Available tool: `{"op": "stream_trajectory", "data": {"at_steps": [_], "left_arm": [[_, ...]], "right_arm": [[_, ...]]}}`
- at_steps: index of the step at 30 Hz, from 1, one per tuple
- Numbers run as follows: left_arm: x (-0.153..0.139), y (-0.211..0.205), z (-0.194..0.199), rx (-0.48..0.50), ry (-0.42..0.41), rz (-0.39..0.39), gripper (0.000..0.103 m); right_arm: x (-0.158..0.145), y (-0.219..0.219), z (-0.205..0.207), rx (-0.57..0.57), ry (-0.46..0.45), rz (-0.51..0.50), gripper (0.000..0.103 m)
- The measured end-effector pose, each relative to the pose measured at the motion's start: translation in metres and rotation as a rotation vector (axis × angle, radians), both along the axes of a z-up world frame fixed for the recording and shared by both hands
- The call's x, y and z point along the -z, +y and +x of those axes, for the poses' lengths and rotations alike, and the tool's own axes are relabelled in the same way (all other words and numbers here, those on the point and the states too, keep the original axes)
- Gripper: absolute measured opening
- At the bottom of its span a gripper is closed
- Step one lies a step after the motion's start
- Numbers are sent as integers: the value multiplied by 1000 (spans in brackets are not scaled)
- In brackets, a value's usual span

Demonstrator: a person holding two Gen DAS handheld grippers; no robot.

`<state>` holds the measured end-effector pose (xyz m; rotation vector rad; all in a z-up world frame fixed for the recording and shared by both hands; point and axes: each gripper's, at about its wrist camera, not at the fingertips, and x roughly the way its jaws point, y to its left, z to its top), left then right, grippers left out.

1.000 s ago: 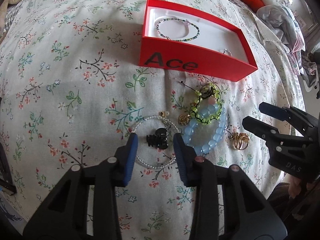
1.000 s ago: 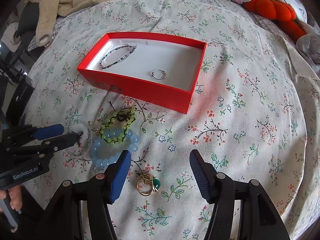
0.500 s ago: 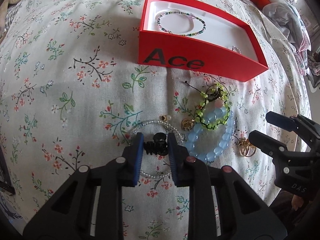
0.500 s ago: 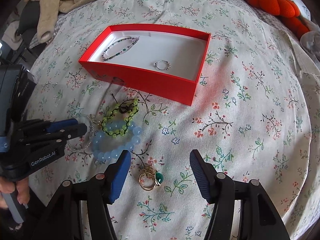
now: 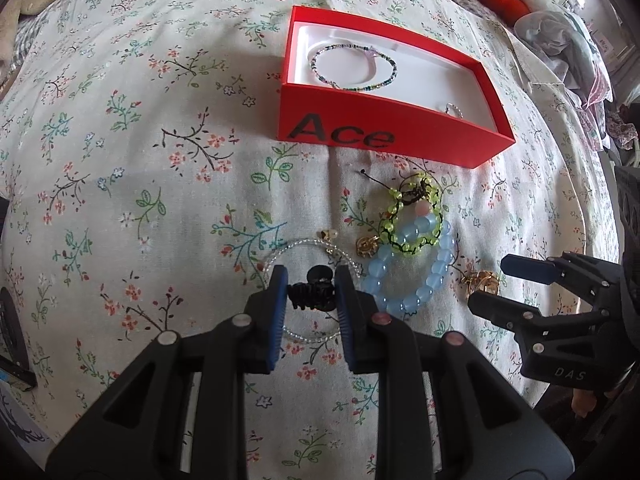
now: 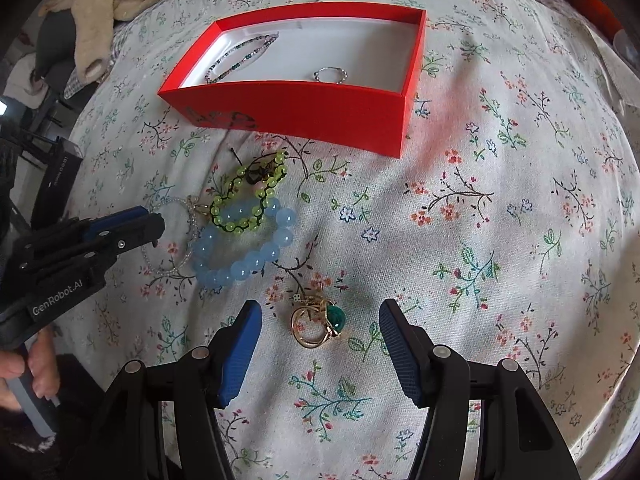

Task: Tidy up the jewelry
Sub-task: 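Grasp the black claw hair clip with the left tool, then grasp the gold ring with the green stone with the right tool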

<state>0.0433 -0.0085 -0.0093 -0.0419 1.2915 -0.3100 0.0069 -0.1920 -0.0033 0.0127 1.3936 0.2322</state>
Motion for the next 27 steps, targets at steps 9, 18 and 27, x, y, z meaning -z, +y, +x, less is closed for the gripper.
{"op": "stream_trajectory", "data": {"at_steps": [9, 18, 27], "left_arm": [[-2, 1, -3, 3, -4, 1, 26], [-7, 4, -4, -5, -12, -6, 26], [-26, 7, -3, -14, -67, -34, 26]], "right_arm": [[4, 5, -2, -19, 9, -10, 41], [-6, -2, -6, -26, -5, 15, 30], [-31, -17, 0, 20, -69, 45, 30]]}}
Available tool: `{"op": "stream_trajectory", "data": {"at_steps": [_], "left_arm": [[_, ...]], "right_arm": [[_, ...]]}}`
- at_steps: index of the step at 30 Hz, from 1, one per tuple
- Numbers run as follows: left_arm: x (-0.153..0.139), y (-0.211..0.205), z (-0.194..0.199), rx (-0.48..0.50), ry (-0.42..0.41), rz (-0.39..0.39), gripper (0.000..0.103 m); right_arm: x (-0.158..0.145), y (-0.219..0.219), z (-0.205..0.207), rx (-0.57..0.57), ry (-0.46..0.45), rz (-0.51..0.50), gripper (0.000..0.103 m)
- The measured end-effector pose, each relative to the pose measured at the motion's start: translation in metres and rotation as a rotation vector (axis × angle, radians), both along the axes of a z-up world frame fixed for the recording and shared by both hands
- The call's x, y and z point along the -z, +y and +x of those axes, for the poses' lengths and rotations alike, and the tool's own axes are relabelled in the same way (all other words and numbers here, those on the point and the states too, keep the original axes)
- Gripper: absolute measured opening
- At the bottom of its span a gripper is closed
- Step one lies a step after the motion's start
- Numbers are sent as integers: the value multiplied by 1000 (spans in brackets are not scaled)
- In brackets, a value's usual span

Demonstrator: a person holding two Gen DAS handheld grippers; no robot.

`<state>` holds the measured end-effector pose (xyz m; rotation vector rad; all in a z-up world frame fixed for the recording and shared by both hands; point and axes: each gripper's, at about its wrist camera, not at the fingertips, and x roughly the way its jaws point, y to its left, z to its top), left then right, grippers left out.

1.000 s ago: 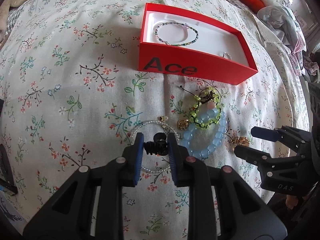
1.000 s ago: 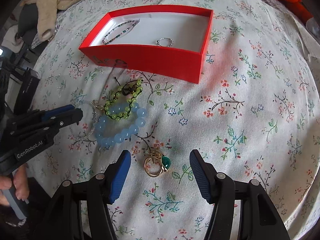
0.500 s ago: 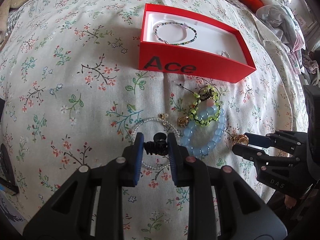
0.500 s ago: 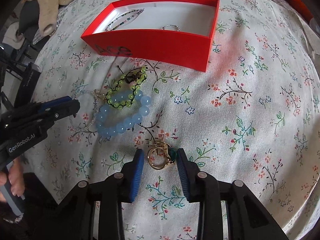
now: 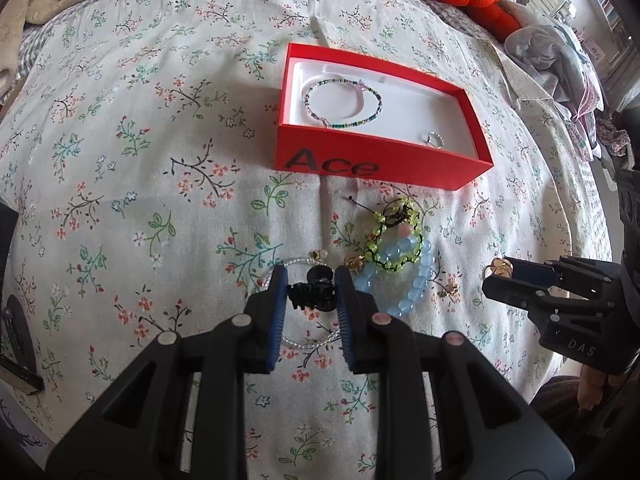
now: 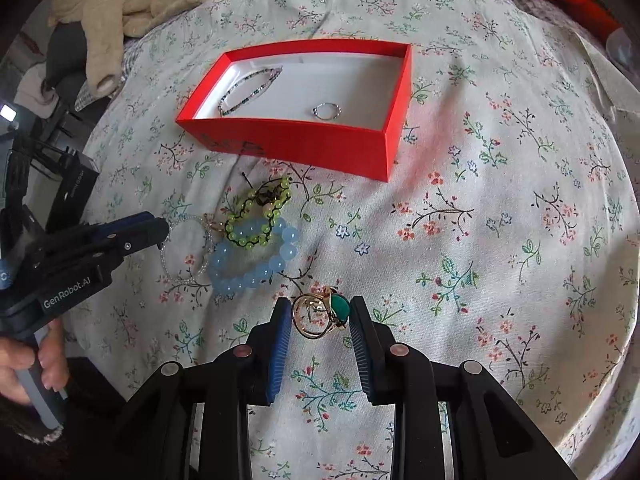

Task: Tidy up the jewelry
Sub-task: 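Grasp the gold ring with the green stone with the right tool, then place the clip in the red box with the left tool while the right tool drops the gold ring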

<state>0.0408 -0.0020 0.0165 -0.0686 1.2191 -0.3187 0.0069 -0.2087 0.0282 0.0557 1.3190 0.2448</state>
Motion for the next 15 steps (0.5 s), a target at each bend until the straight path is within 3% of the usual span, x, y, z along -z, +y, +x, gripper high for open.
{"op": "stream_trajectory", "data": {"at_steps": [15], "left_arm": [[-28, -4, 29, -60, -124, -53, 26]], "right_arm": [[-30, -8, 37, 95, -128, 45, 30]]}}
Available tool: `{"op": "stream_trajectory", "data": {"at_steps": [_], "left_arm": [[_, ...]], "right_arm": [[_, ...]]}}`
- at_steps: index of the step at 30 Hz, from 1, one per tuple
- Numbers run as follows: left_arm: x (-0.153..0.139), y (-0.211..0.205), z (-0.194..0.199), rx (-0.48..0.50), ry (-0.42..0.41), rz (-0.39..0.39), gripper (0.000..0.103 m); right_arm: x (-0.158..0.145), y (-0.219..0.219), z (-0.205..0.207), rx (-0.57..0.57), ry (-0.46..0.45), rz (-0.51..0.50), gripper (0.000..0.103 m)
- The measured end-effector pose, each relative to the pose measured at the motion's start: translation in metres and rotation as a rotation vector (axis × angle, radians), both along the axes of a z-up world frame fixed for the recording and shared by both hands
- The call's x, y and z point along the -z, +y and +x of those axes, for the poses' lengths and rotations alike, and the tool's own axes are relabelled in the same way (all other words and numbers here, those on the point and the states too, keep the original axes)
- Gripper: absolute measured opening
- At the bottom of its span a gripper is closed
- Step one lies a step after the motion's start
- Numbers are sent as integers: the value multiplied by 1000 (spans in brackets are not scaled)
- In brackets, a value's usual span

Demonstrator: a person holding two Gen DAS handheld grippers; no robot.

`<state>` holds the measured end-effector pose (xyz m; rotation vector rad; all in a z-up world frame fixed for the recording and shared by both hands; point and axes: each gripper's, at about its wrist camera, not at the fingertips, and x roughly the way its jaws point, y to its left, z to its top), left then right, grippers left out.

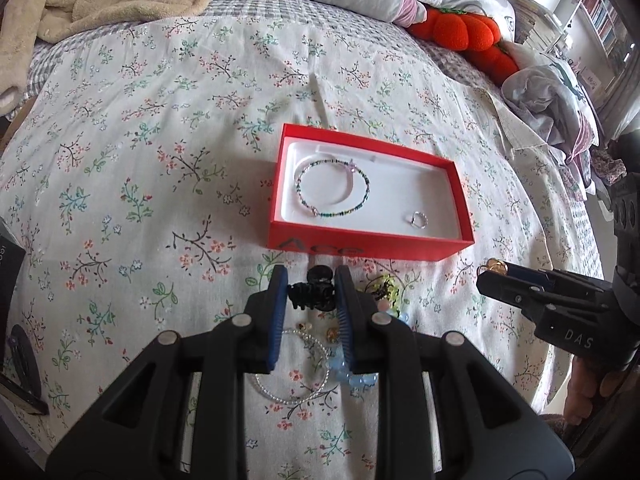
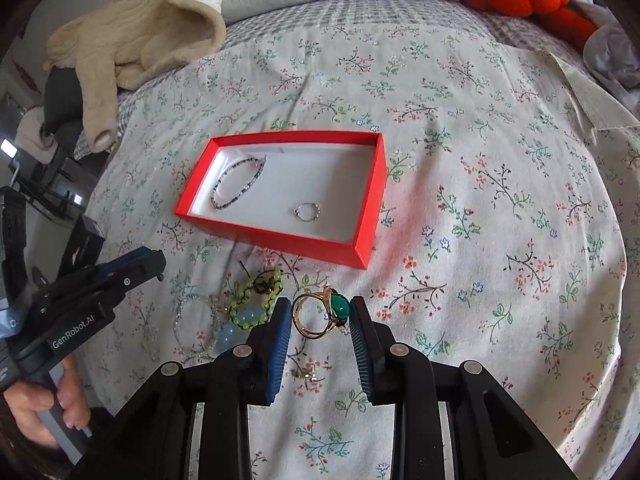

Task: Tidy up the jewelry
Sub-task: 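Place the clip in the red box with the left tool while the right tool drops the gold ring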

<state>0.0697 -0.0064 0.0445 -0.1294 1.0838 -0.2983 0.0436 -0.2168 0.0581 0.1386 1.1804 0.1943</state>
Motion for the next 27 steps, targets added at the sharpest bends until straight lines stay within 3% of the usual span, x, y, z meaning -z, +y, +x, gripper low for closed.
{"op": "stream_trajectory", "data": {"at_steps": [4, 9, 27], "left_arm": [[-1, -4, 13, 12, -44, -43, 26], [6, -10, 30, 17, -78, -38, 26], [31, -26, 62, -25, -80, -10, 26]], "right_arm": [[-3, -4, 11, 11, -34, 29, 30], [-2, -6, 26, 24, -60, 50, 30], [18, 4, 62, -7, -100, 40, 30]]}}
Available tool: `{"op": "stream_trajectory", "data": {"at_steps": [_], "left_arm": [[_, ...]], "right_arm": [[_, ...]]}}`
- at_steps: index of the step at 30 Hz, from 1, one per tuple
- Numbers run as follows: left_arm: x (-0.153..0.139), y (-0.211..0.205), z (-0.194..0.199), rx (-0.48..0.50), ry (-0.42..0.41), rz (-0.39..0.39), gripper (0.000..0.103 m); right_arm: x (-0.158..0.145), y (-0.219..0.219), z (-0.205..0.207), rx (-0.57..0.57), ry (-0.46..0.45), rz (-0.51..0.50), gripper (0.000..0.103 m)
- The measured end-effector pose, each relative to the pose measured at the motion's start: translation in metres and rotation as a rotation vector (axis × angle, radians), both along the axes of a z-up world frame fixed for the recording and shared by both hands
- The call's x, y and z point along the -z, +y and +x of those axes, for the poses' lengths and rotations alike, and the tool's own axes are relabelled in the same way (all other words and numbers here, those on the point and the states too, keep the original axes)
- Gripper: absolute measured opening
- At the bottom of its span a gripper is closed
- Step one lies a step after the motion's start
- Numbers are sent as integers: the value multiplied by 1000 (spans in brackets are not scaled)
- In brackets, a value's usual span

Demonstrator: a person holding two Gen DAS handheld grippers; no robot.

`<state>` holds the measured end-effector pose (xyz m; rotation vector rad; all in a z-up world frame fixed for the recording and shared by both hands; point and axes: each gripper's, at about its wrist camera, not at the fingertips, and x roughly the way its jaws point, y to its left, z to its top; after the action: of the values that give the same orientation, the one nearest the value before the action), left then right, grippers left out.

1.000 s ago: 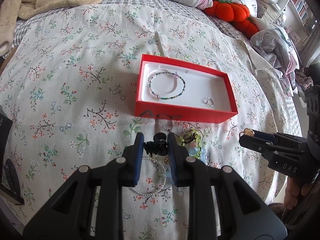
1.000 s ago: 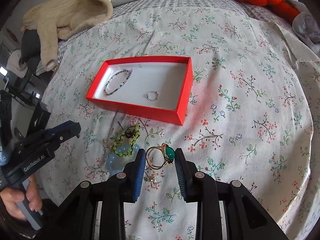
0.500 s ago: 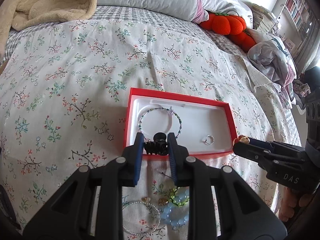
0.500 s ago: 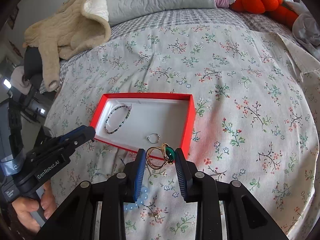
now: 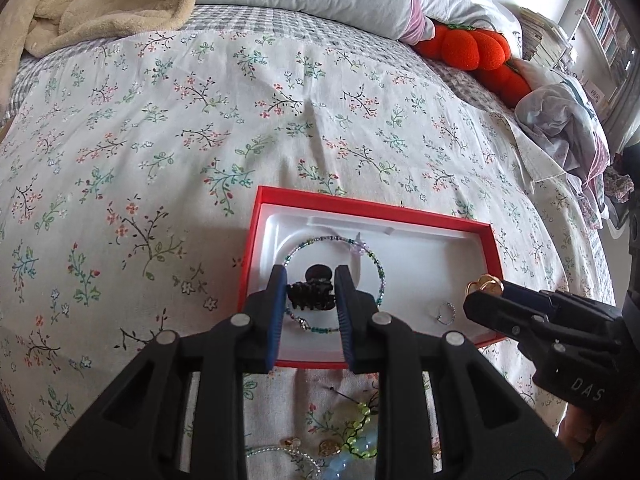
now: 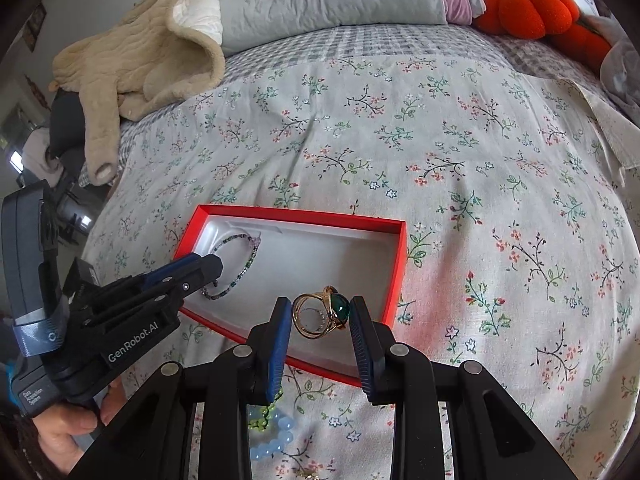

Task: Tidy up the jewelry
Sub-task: 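Place the clip in the red box with the left tool while the right tool drops the gold ring, then withdraw both open tools from the red box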

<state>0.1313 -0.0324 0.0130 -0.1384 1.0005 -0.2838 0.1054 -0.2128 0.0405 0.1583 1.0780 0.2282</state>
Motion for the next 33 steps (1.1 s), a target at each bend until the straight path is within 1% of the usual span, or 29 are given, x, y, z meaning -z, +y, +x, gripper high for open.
{"op": "stream_trajectory", "data": {"at_steps": [3, 5, 8, 10, 12, 14, 15, 16, 17, 20, 23, 25, 26, 30, 33], "left_arm": [[-1, 0, 0, -1, -1, -10, 26], [-3, 0, 0, -5, -4, -3, 28], [-7, 1, -2, -9, -11, 6, 36], [-11, 3, -4, -9, -20, 4, 43], [-16, 6, -6, -15, -29, 1, 47], [-20, 8, -8, -22, -25, 3, 51], [-22, 9, -9, -27, -25, 8, 55], [-24, 10, -11, -30, -26, 5, 58], [-26, 11, -13, -30, -28, -1, 58], [-31, 13, -18, -29, -33, -2, 60], [-33, 15, -23, -33, -37, 14, 66], [-31, 18, -26, -40, -22, 28, 73], [-29, 20, -28, -44, -10, 33, 75], [-18, 26, -34, -56, 60, 55, 78], [-10, 31, -42, -70, 104, 90, 79]], "right_arm": [[2, -1, 3, 1, -1, -8, 30], [2, 0, 4, -3, -6, -9, 30], [2, 1, 5, -8, -10, -8, 30], [3, 1, 5, -12, -13, -4, 30], [2, 1, 5, -24, -14, 5, 31], [0, 2, 3, -40, -14, 14, 34], [-2, 3, 2, -46, -18, 14, 36], [-4, 4, 0, -49, -26, 12, 45], [-7, 4, -3, -50, -36, 9, 53], [-14, 6, -10, -55, -47, -13, 55], [-19, 7, -18, -64, -47, -45, 55], [-22, 7, -24, -64, -42, -66, 56], [-23, 7, -28, -64, -41, -74, 58], [-26, 6, -42, -62, -39, -104, 63], [-26, 5, -52, -58, -29, -128, 66]]}}
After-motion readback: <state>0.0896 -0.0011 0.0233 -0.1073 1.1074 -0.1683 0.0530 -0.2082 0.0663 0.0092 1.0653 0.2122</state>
